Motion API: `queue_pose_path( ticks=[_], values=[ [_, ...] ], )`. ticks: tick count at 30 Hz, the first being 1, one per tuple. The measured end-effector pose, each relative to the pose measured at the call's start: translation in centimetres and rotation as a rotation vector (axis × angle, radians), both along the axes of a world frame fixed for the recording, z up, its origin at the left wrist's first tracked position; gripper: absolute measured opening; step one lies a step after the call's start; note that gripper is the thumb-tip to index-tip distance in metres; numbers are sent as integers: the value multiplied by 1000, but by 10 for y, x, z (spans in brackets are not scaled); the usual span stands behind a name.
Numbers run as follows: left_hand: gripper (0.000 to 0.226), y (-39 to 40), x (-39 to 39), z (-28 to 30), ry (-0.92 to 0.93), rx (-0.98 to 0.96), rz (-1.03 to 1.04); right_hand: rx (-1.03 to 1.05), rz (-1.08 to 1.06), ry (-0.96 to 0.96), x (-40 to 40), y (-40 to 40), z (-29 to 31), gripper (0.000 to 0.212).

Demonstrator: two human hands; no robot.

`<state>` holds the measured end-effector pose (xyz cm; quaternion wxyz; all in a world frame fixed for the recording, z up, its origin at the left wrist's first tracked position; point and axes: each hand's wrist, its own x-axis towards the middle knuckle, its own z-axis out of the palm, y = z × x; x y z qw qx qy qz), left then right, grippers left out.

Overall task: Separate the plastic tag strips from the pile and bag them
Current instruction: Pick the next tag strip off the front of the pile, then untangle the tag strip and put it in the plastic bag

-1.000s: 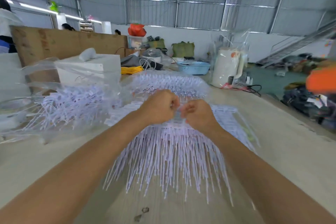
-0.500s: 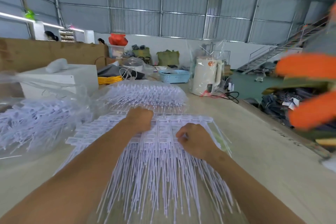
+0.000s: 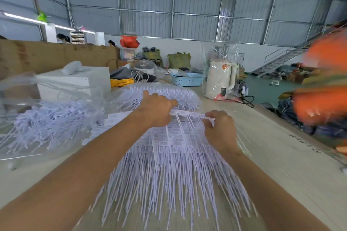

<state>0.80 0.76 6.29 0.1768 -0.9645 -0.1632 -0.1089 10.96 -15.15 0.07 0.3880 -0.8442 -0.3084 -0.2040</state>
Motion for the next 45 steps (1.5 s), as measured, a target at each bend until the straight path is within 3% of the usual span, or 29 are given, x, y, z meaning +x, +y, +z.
queue_pose_path(
  ticks=[3,6,10,14,16,18,21,25,28,31,35,38,40,42,45],
  values=[
    [43,-14,-13,3,117,18,37,-165,40,64,0,-2,0,35],
    [41,-19,-28,3,209,-125,56,-298,42,117,0,-4,-5,37],
    [32,-14,-49,1,274,-167,45,-226,-21,107,2,-8,-10,30],
    [20,1,-60,-9,448,-307,51,-226,-22,138,1,-8,-8,39],
    [31,7,-63,-10,475,-391,75,-245,-23,92,0,-7,-8,40],
    [46,8,-62,-9,463,-424,109,-287,15,48,0,-3,-8,39],
    [53,-1,-54,-7,424,-464,96,-334,122,129,-1,5,-9,36],
    [23,-13,-38,-9,377,-602,37,-258,136,193,3,7,-10,46],
    [26,-23,-26,-21,166,-813,-12,-276,114,196,8,5,-10,50],
    [30,-32,-16,-36,11,-771,-75,-261,57,216,9,-1,-6,53],
    [11,-30,-20,-27,-96,-835,-186,-196,-24,105,7,-11,2,69],
    [14,-28,-29,-8,-92,-729,-253,-266,93,32,6,-15,11,79],
    [25,-24,-36,4,-59,-606,-234,-178,210,111,4,-18,20,70],
    [30,-18,-40,11,-12,-572,-197,-55,434,354,1,-24,32,51],
    [43,-13,-43,8,122,-519,-112,-74,639,623,-1,-36,38,30]
  ],
)
